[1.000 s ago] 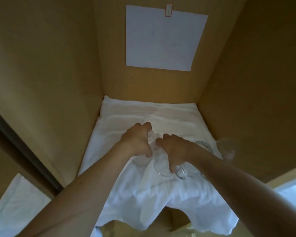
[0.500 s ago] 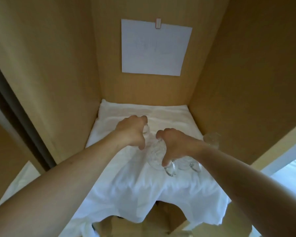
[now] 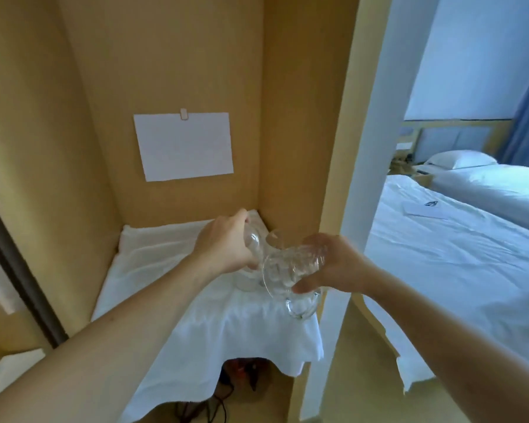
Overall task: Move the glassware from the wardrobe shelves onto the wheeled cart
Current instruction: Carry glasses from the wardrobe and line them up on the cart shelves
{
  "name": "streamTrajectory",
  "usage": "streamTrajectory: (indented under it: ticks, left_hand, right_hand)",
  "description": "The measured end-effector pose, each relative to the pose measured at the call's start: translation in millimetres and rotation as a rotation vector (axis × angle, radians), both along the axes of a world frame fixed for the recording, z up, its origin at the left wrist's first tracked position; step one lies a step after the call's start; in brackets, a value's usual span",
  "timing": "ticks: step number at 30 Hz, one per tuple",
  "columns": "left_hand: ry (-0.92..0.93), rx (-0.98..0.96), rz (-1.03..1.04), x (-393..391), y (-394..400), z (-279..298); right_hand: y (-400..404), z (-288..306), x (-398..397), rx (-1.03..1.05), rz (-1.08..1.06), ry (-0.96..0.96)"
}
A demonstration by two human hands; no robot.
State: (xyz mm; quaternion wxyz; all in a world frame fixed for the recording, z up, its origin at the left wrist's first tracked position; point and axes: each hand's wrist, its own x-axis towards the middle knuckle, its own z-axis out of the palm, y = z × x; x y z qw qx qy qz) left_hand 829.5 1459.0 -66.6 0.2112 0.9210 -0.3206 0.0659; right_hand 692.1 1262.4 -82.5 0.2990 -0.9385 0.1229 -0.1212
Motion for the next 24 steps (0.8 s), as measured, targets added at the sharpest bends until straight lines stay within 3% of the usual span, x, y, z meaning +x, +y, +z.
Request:
streamTrajectory:
  ticks: [4,10,13,17,21,24]
  left_hand:
    - [-0.067,-0.064,-0.049,-47.4,-32.5,8.9]
    - [-0.009,-0.339,-0.05,-108.1,-86.7,15.8]
    - [0.167,-0.537,-0.083,-140.2,-121.7,20.7]
    - [0.561,-0.813,-0.236,-181.2,-169.2,31.8]
    - [0.782,-0.915,-0.371,-225.2,-212.0,43.1]
    - [0.892,-0.886,-0.462,-257.3,-246.3,46.4]
  right_hand:
    - [-33.7,12.2,-72.9,0.118,-0.165,-0.078]
    - [-74.5,21.9,-174.6,0.601,-0.359,-0.463]
    - [-87.6,21.0,-217.5,0.873,-0.393,-0.645]
    - [-104.8,15.3,-264.5,1.172,-0.362,-0.836]
    - [-122.5,18.1,-302.3,1.328,-0.299,-0.976]
    - [-132.2,21.4,-321.7,1.359,-0.28,-1.053]
